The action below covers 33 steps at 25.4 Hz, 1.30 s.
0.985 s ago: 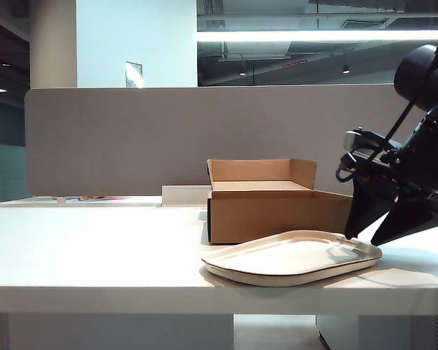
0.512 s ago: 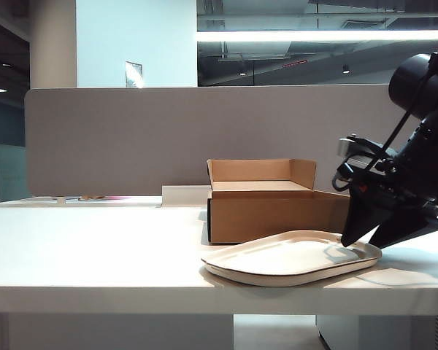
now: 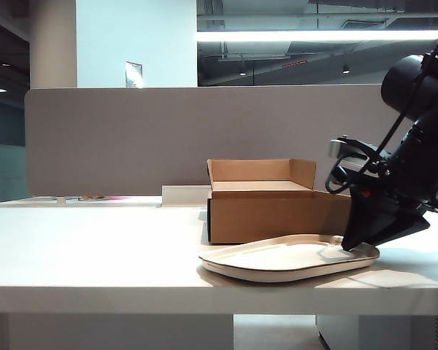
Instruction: Pick up the lid and place it into the paper box.
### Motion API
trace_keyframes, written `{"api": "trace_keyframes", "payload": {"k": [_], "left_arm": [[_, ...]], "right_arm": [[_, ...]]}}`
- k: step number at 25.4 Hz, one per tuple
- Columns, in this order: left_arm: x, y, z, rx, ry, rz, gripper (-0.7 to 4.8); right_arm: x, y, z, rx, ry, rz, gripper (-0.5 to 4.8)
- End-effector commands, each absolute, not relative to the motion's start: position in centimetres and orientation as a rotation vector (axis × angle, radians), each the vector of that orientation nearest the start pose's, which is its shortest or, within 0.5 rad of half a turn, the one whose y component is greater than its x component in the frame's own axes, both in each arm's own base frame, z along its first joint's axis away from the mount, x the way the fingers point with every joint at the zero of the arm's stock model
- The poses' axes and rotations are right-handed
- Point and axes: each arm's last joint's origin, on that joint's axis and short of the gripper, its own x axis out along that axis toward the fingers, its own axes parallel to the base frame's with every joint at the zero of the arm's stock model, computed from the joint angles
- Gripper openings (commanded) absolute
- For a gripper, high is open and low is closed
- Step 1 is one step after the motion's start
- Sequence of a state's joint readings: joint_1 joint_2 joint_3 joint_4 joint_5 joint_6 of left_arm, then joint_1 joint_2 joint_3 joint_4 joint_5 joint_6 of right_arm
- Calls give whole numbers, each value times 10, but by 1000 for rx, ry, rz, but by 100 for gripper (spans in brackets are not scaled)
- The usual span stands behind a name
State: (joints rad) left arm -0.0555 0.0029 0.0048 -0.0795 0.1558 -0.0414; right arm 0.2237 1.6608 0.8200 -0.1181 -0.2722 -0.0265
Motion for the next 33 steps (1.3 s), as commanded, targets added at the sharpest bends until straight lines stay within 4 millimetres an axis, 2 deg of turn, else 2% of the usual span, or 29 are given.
{"api": "trace_keyframes", "payload": {"k": [1, 3, 10, 20, 33], "left_arm": [[96, -10, 159, -44, 74, -212, -3], [96, -10, 159, -44, 75, -212, -3], [96, -10, 159, -44, 76, -212, -3], [96, -10, 155, -46, 111, -210, -3], [96, -10, 154, -46, 127, -207, -3]], "right_arm": [[297, 76, 145, -9, 965, 465, 38], [297, 76, 145, -9, 965, 466, -6], [296, 77, 152, 14, 945, 510, -6], [296, 78, 192, 27, 839, 547, -6], [297, 82, 224, 87, 779, 600, -6]]}}
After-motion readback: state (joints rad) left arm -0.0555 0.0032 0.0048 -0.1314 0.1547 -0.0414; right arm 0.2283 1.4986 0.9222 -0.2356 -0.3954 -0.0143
